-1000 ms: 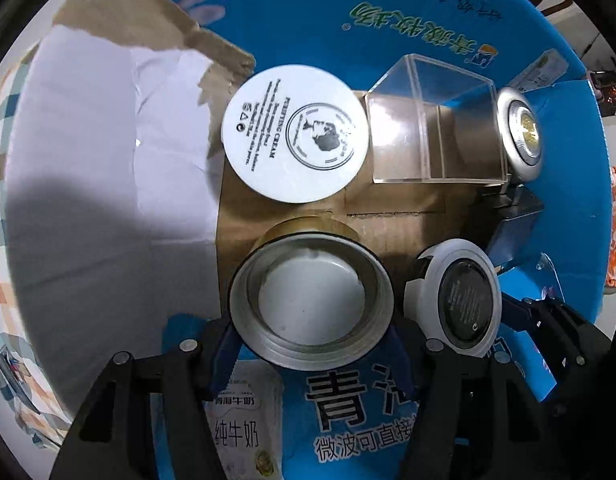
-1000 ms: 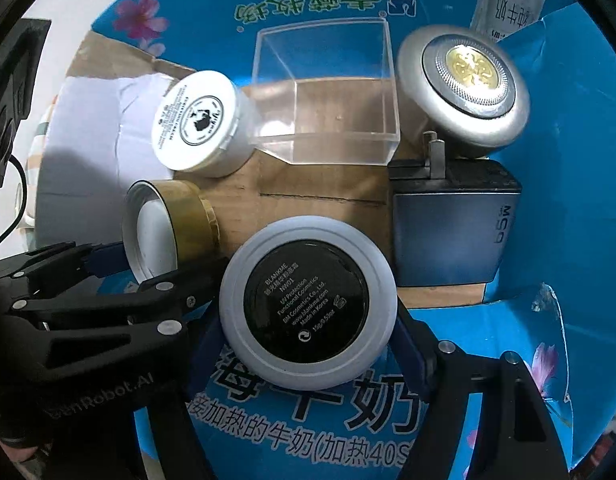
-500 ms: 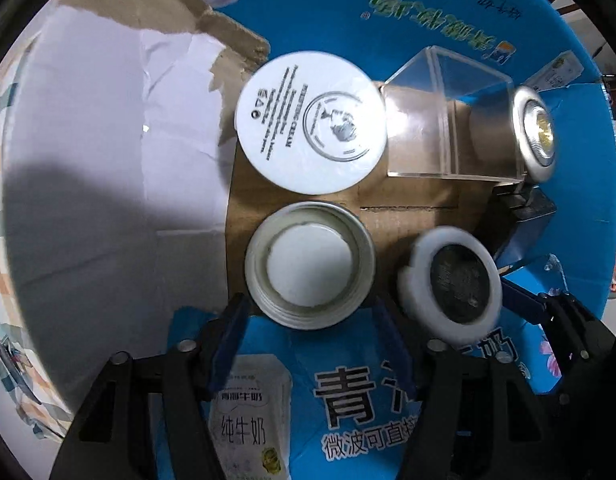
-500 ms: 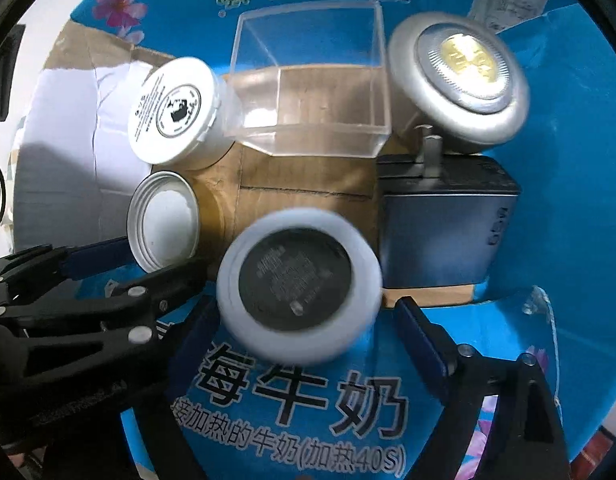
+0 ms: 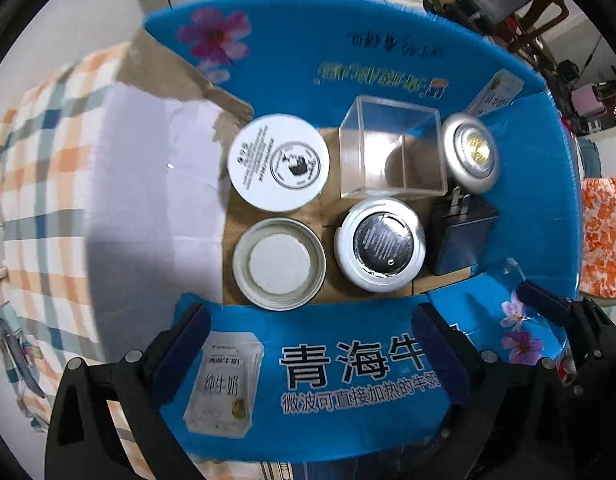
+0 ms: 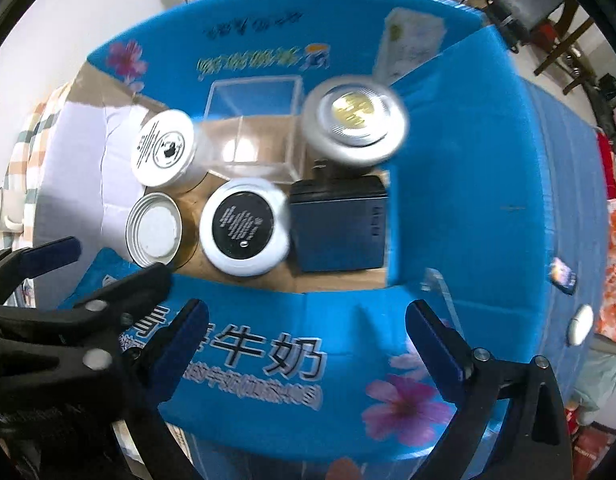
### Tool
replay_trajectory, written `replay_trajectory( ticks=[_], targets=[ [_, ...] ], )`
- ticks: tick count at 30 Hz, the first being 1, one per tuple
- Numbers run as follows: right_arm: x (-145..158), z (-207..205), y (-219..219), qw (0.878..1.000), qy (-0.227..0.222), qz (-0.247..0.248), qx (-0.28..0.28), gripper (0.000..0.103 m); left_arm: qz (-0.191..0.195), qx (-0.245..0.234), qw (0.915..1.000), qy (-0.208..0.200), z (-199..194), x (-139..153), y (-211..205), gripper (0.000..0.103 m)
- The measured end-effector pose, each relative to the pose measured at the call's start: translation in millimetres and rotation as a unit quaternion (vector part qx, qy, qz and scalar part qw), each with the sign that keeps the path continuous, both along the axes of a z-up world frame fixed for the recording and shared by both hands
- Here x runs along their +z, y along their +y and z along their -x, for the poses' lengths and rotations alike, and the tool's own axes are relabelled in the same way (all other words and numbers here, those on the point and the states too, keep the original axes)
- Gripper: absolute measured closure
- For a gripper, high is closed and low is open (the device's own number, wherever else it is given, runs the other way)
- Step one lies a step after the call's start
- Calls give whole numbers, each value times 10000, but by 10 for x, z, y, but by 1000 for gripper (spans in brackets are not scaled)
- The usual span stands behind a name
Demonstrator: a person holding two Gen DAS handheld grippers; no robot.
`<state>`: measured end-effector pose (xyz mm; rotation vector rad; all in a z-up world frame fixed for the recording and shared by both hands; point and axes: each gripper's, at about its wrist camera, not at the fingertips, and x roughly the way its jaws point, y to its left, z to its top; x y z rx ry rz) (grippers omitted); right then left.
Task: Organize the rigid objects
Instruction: 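Lift both open tools up out of the blue box, then reach the left tool to the car keys while the right tool grasps the white earbud case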
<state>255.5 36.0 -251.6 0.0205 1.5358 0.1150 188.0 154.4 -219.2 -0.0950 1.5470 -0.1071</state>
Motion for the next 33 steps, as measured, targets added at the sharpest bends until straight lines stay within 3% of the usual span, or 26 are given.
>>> replay_trajectory(
  ticks=[6, 18, 26, 33],
  targets=[
    [344, 152, -178, 9992, -387, 98, -94, 2, -178, 93, 9987, -478, 55, 390, -324, 0],
    [1087, 518, -477, 9945, -1029, -157, -82, 2, -385, 350, 9878, -1469, 390, 1164, -289, 0],
    [1618, 752, -565, 9890, -1416, -428, 3, 2, -467, 373, 9809, -1851, 611, 1564, -348, 0],
    [1878, 888, -594, 9851, -1617, -577, 114, 2, -491, 405, 9778, -1997, 747, 1730, -427, 0]
  ],
)
